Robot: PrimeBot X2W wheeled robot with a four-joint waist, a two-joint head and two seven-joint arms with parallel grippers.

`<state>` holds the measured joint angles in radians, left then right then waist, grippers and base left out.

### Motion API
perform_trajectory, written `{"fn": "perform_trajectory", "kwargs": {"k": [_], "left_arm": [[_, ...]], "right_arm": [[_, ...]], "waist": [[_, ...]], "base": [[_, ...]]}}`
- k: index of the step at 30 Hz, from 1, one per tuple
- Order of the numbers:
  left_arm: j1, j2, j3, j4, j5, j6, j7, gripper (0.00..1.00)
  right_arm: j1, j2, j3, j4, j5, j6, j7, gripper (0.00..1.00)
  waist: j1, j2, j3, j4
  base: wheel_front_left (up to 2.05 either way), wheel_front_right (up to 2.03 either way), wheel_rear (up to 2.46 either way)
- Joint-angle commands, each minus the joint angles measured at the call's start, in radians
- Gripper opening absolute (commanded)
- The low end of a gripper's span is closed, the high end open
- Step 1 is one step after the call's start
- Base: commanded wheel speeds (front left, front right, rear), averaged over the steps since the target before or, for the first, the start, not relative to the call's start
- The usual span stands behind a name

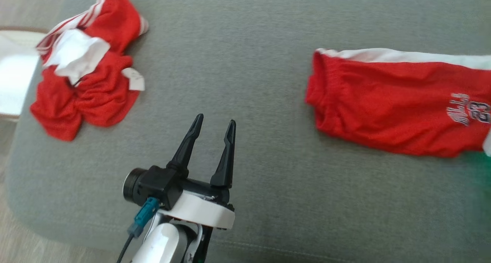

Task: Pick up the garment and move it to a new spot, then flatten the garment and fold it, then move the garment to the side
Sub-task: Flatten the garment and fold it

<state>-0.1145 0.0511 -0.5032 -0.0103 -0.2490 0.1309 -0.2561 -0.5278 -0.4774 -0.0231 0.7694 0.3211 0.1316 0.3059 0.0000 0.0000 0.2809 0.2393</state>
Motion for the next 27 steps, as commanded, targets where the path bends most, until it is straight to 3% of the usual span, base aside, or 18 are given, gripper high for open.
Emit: {"fn": "perform_trajectory", "kwargs": {"k": [1, 6, 12, 21, 27], "left_arm": [[-0.008, -0.001, 0.029, -0.028, 0.005, -0.003, -0.006, 1.00], [-0.008, -0.001, 0.028, -0.022, 0.007, -0.007, -0.006, 1.00], [-0.015, -0.001, 0.027, -0.009, 0.011, -0.011, -0.006, 1.00], [-0.007, -0.001, 0.024, 0.011, 0.000, -0.015, -0.006, 1.00], [0.001, -0.001, 0.014, 0.013, -0.013, -0.009, -0.006, 1.00]], "right_arm": [[0.021, -0.039, -0.008, -0.032, -0.026, -0.001, -0.014, 0.00], [0.033, -0.034, -0.053, -0.107, -0.121, -0.001, -0.015, 0.00], [0.035, 0.034, -0.052, -0.283, -0.169, -0.001, 0.031, 0.00], [0.079, 0.136, 0.016, -0.504, -0.159, -0.001, 0.077, 0.00], [0.108, 0.203, 0.089, -0.585, -0.146, -0.001, 0.112, 0.00]], "waist": [[0.0000, 0.0000, -0.006, -0.027], [0.0000, 0.0000, -0.016, -0.070], [0.0000, 0.0000, -0.029, -0.088], [0.0000, 0.0000, -0.076, -0.052], [0.0000, 0.0000, -0.090, -0.019]], "base": [[0.00, 0.00, 0.00], [0.00, 0.00, 0.00], [0.00, 0.00, 0.00], [0.00, 0.00, 0.00], [0.00, 0.00, 0.00]]}}
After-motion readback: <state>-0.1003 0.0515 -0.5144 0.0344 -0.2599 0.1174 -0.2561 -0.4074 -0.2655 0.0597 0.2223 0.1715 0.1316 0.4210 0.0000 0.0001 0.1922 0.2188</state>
